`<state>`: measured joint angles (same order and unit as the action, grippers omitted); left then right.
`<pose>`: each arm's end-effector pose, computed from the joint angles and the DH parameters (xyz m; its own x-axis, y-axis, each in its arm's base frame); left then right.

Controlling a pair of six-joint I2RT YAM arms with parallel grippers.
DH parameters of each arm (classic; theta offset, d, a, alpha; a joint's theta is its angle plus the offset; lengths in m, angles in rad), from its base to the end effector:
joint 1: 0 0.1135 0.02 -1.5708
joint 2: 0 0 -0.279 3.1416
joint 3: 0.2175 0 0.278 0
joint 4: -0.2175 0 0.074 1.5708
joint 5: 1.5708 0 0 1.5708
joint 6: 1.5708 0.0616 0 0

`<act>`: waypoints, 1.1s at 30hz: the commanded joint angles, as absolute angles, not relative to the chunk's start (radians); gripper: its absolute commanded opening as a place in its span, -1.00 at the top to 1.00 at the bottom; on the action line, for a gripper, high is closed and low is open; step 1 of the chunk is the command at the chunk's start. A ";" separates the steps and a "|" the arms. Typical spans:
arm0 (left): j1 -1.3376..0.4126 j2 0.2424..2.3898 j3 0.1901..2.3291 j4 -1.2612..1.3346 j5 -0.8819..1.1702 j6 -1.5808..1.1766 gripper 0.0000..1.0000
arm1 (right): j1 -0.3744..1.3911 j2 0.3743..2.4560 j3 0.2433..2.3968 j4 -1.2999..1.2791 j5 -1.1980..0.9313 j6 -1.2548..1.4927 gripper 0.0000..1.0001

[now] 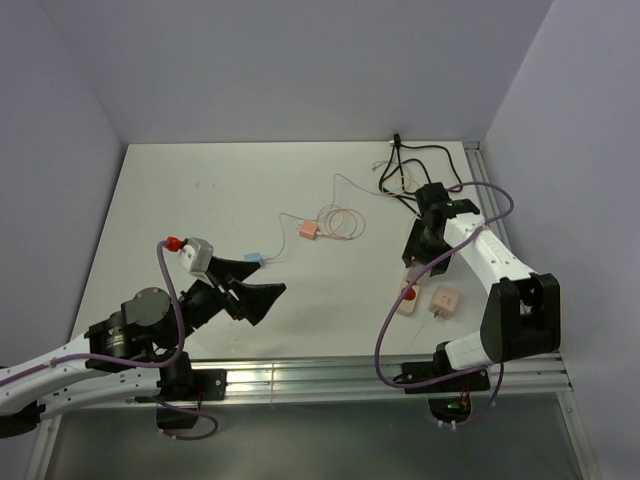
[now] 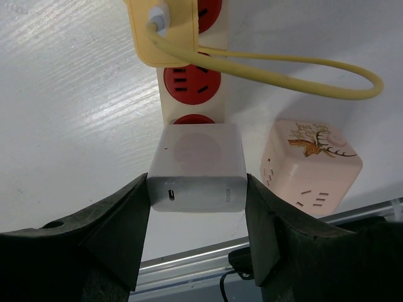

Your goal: Insert the plug

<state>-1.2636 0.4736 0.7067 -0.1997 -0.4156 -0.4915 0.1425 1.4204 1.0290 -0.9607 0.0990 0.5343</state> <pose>0.0697 -0.1376 0.3662 -0.3451 -0.3401 -0.8748 0.6660 0.5680 -0.4836 0.2794 0.0339 0.2092 -0.8928 0.3839 -0.2359 0.3887 0.9209 0.0274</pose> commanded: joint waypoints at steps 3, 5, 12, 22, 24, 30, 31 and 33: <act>-1.262 0.479 0.730 -0.176 -0.400 -0.483 -0.93 | 0.186 1.538 1.012 -1.006 0.238 0.525 1.00; -1.262 0.468 0.730 -0.183 -0.409 -0.485 -0.93 | 0.190 1.542 0.974 -0.990 0.201 0.532 1.00; -1.262 0.454 0.727 -0.183 -0.410 -0.479 -0.93 | 0.190 1.471 0.850 -0.945 0.160 0.541 1.00; -1.262 0.449 0.730 -0.196 -0.402 -0.491 -0.92 | 0.192 1.605 0.821 -0.907 0.104 0.548 1.00; -1.262 0.446 0.732 -0.207 -0.411 -0.492 -0.93 | 0.202 1.608 0.821 -0.908 0.121 0.551 1.00; -1.262 0.446 0.729 -0.181 -0.394 -0.492 -0.93 | 0.304 1.689 0.827 -0.917 0.156 0.580 1.00; -1.262 0.452 0.732 -0.187 -0.390 -0.494 -0.92 | 0.313 1.698 0.833 -0.914 0.158 0.580 1.00; -1.262 0.459 0.741 -0.196 -0.385 -0.500 -0.91 | 0.324 1.704 0.853 -0.911 0.164 0.578 1.00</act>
<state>-1.2636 0.4496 0.7071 -0.2077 -0.4107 -0.4931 0.2832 1.5017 0.9955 -0.9318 0.2859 0.5549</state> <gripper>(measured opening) 0.960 0.650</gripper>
